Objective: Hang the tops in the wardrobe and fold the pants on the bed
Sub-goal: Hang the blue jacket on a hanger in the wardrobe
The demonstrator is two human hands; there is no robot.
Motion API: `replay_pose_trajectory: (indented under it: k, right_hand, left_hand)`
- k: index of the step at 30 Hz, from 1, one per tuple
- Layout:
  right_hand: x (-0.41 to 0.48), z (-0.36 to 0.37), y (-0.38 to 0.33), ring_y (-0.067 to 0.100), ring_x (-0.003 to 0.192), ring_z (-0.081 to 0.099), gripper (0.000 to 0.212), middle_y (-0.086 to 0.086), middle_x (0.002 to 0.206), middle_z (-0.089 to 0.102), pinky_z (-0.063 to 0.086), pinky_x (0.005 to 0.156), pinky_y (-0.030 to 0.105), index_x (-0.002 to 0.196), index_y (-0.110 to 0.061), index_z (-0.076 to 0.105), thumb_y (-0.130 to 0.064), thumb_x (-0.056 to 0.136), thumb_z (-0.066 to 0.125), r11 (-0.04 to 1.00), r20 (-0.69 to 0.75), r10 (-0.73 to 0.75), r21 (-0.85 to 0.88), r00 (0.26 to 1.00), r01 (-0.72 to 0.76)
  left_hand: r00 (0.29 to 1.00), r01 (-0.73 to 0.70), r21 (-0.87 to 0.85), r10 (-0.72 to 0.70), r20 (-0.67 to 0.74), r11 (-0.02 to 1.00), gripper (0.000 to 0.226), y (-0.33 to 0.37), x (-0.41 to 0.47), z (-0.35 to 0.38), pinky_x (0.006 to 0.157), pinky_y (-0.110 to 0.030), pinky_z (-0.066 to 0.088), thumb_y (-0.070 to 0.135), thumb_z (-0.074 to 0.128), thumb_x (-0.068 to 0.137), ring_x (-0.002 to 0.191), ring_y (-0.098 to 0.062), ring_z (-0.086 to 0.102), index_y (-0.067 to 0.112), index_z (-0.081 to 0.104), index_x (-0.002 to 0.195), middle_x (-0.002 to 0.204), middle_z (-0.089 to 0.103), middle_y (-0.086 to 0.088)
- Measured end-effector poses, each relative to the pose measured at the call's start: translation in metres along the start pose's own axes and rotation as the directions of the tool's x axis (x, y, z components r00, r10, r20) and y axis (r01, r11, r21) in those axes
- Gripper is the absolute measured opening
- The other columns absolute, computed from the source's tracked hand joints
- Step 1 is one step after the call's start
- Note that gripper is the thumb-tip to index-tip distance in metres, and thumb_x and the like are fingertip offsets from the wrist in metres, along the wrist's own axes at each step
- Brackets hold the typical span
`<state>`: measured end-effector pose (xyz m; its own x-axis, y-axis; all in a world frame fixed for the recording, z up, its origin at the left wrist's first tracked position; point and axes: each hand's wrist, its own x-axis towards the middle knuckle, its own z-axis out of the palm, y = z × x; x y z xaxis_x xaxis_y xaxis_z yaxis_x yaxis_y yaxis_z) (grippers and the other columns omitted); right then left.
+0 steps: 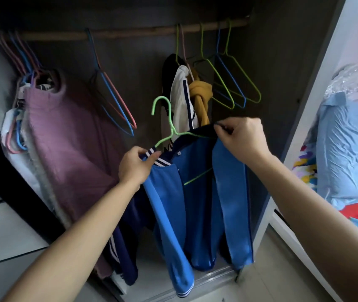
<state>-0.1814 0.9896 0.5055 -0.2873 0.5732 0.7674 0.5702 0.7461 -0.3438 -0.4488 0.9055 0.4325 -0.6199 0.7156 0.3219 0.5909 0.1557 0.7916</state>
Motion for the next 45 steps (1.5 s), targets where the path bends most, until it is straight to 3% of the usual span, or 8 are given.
replay_pose_trajectory:
  k: [6,12,18,22,27,33,38,45]
  right_hand:
    - [-0.036,0.030,-0.009,0.036,0.069,0.062,0.019,0.011,0.066,0.068,0.050,0.067,0.040,0.074,-0.011,0.073,-0.023,0.088,0.067,0.980,0.352,0.192,-0.109,0.916,-0.164]
    - [-0.027,0.029,-0.028,0.012,0.056,0.061,0.023,-0.005,0.060,0.065,0.046,0.058,0.027,0.078,-0.016,0.070,-0.036,0.088,0.067,0.945,-0.073,0.239,0.248,0.968,-0.215]
    - [-0.072,0.063,-0.015,0.020,0.069,0.069,0.014,0.005,0.074,0.073,0.055,0.071,0.038,0.091,-0.009,0.070,-0.022,0.089,0.074,0.932,0.237,0.248,0.205,0.939,-0.298]
    - [-0.060,0.052,-0.014,0.000,0.071,0.067,0.025,-0.009,0.080,0.076,0.053,0.069,0.021,0.097,-0.019,0.075,-0.042,0.093,0.067,0.955,0.298,0.087,0.246,0.951,-0.165]
    - [-0.030,0.021,-0.007,0.014,0.080,0.057,0.023,0.001,0.096,0.058,0.049,0.073,0.025,0.114,-0.016,0.068,-0.031,0.096,0.066,0.968,-0.086,-0.213,0.120,0.973,0.222]
    - [-0.001,0.002,0.010,0.023,0.123,0.044,0.051,0.004,0.133,0.050,0.035,0.102,0.038,0.141,-0.020,0.049,-0.052,0.102,0.045,0.991,0.115,-0.135,0.012,0.984,0.134]
    - [0.003,-0.015,0.040,0.016,0.077,0.063,0.058,-0.007,0.082,0.066,0.050,0.071,0.037,0.118,-0.028,0.059,-0.070,0.096,0.027,0.999,0.475,-0.013,-0.023,0.880,0.027]
    - [-0.002,-0.009,0.027,0.022,0.055,0.051,0.054,-0.007,0.057,0.046,0.042,0.053,0.037,0.084,-0.020,0.047,-0.070,0.094,0.027,0.976,0.280,-0.155,-0.108,0.947,0.191]
  left_hand:
    - [0.998,0.047,-0.273,-0.035,0.049,0.961,0.035,0.010,0.003,0.004,0.070,-0.030,0.053,0.052,0.089,0.057,0.074,-0.010,0.066,0.031,0.069,0.077,0.078,0.072,0.009]
    - [0.996,-0.013,-0.363,0.046,0.082,0.932,0.022,0.012,-0.003,0.006,0.068,-0.025,0.049,0.034,0.089,0.069,0.068,0.002,0.057,0.031,0.069,0.079,0.075,0.070,0.015]
    - [0.994,-0.097,-0.435,0.113,0.012,0.895,0.028,0.025,-0.004,-0.004,0.061,-0.020,0.049,0.051,0.087,0.055,0.061,-0.003,0.057,0.040,0.073,0.077,0.069,0.070,0.013]
    - [0.985,-0.144,-0.356,0.168,0.037,0.923,0.030,0.031,-0.002,-0.010,0.062,-0.029,0.053,0.052,0.087,0.057,0.064,-0.006,0.061,0.038,0.073,0.080,0.072,0.072,0.008]
    - [0.978,-0.179,-0.445,0.210,0.020,0.878,0.023,0.041,0.004,-0.031,0.061,-0.013,0.049,0.037,0.091,0.062,0.064,0.003,0.062,0.040,0.073,0.077,0.071,0.071,0.016]
    - [0.977,-0.197,-0.454,0.214,-0.015,0.869,0.025,0.050,0.007,-0.041,0.065,-0.017,0.052,0.024,0.092,0.066,0.065,-0.001,0.061,0.041,0.075,0.074,0.070,0.071,0.015]
    - [0.982,-0.188,-0.482,0.172,-0.078,0.856,0.022,0.049,0.012,-0.050,0.062,-0.011,0.047,0.022,0.091,0.066,0.062,0.004,0.058,0.030,0.074,0.076,0.065,0.068,0.018]
    - [0.984,-0.159,-0.518,0.180,-0.010,0.841,0.023,0.053,0.008,-0.048,0.062,-0.014,0.051,0.019,0.091,0.067,0.064,0.000,0.065,0.035,0.076,0.074,0.069,0.072,0.012]
